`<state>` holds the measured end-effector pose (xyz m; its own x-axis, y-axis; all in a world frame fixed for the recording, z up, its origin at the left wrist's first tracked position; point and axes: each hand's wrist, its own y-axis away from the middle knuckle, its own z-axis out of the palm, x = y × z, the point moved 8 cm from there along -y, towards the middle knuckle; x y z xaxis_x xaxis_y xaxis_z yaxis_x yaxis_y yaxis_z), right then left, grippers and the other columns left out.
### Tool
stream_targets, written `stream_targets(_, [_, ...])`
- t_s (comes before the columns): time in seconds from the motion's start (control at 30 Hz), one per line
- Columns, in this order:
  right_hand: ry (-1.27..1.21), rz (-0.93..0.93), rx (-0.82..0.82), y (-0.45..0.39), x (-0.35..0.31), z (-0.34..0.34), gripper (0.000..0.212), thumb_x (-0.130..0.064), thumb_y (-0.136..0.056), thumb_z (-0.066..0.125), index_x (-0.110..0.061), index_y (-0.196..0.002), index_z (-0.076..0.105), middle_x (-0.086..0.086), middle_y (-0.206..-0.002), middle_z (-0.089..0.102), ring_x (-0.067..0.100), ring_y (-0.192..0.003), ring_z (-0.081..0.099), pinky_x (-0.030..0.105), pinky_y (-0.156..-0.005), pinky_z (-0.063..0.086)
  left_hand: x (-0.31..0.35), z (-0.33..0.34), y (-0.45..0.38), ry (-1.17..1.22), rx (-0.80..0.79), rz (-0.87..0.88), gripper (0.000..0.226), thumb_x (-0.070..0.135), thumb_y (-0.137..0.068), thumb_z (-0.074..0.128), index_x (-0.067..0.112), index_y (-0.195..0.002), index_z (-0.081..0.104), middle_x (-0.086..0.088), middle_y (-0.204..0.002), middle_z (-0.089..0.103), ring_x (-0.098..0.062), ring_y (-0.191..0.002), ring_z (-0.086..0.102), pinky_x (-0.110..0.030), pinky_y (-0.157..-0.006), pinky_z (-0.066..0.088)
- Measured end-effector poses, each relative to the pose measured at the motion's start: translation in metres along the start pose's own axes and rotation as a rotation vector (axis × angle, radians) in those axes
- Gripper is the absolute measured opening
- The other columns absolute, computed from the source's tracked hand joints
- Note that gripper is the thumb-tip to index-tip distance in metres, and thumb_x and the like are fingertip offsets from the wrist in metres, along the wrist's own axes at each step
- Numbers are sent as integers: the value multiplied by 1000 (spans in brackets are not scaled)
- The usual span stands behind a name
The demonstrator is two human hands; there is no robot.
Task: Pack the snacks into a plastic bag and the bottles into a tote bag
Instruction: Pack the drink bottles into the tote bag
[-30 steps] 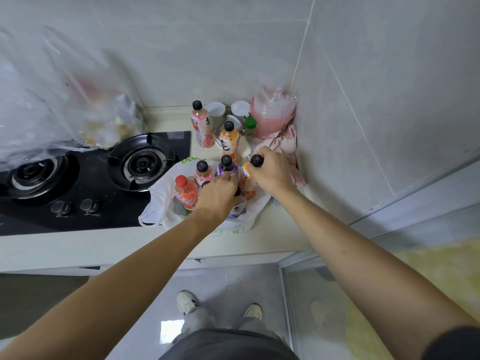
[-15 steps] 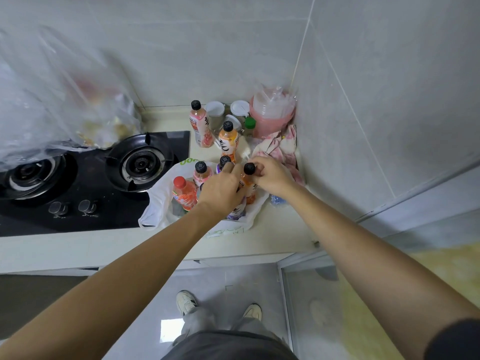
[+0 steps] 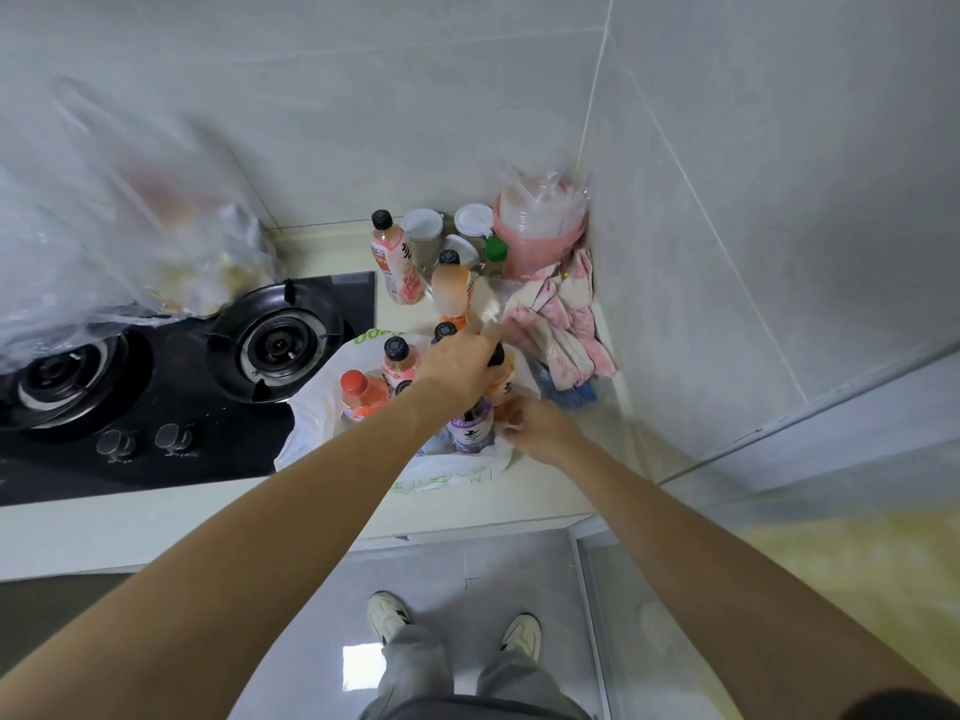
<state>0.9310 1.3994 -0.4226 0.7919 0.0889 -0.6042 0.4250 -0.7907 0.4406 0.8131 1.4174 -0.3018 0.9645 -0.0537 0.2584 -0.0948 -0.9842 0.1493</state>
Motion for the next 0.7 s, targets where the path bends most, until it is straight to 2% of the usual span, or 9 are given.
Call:
stream_targets(0.1, [239, 10, 6, -3, 4, 8, 31, -42, -93, 58, -25, -118, 65, 0, -104, 70, 25, -100, 66, 37, -81, 56, -3, 1, -2, 23, -19, -21, 30, 31, -99, 59, 11, -117, 47, -10, -93, 53, -35, -86, 60, -39, -62, 41])
stream_targets(0.17, [289, 29, 18, -2, 11, 10, 30, -42, -95, 62, -22, -116, 69, 1, -110, 71, 23, -103, 67, 38, -83, 56, -4, 0, -3, 25, -22, -25, 29, 30, -99, 60, 9, -113, 47, -13, -94, 56, -35, -86, 59, -40, -64, 43])
stream_targets(0.27, [363, 54, 61, 0, 26, 7, 20, -27, -94, 64, -21, -113, 69, -1, -113, 70, 23, -104, 68, 33, -78, 54, -4, -5, -5, 10, -9, -24, 29, 32, -98, 61, 8, -108, 48, -16, -96, 61, -36, -87, 58, -44, -67, 48])
stream_targets(0.37, [414, 104, 114, 8, 37, -7, 12, -13, -90, 61, -16, -101, 66, 3, -98, 68, 26, -96, 69, 30, -69, 49, -2, -7, -9, -9, -13, -23, 28, 33, -98, 61, 9, -105, 50, -16, -96, 62, -37, -89, 61, -46, -71, 52])
stream_targets(0.47, [337, 119, 319, 20, 42, -35, 4, -10, -83, 58, -13, -86, 60, 6, -80, 59, 29, -84, 64, 29, -63, 36, -3, -5, -10, -19, -27, -32, 28, 32, -97, 63, 9, -107, 49, -17, -99, 62, -38, -92, 61, -44, -70, 50])
stream_targets(0.53, [229, 152, 441, 29, 46, -52, 7, -12, -87, 55, -9, -91, 59, 8, -78, 55, 29, -78, 54, 30, -63, 36, -5, -1, -10, -5, -29, -32, 28, 31, -97, 63, 10, -108, 48, -17, -100, 61, -38, -92, 61, -42, -67, 48])
stream_targets(0.6, [127, 192, 491, 35, 48, -63, 11, -16, -93, 51, -7, -98, 55, 9, -80, 52, 30, -73, 50, 34, -62, 37, -5, 1, -9, 14, -25, -31, 29, 31, -98, 63, 10, -109, 47, -16, -99, 61, -38, -91, 61, -42, -66, 46])
stream_targets(0.7, [24, 241, 535, 39, 47, -74, 20, -19, -95, 52, -4, -107, 59, 14, -95, 58, 35, -83, 55, 38, -70, 40, -6, 1, -8, 47, -3, -19, 28, 32, -97, 62, 11, -106, 46, -15, -96, 60, -37, -88, 60, -40, -65, 44])
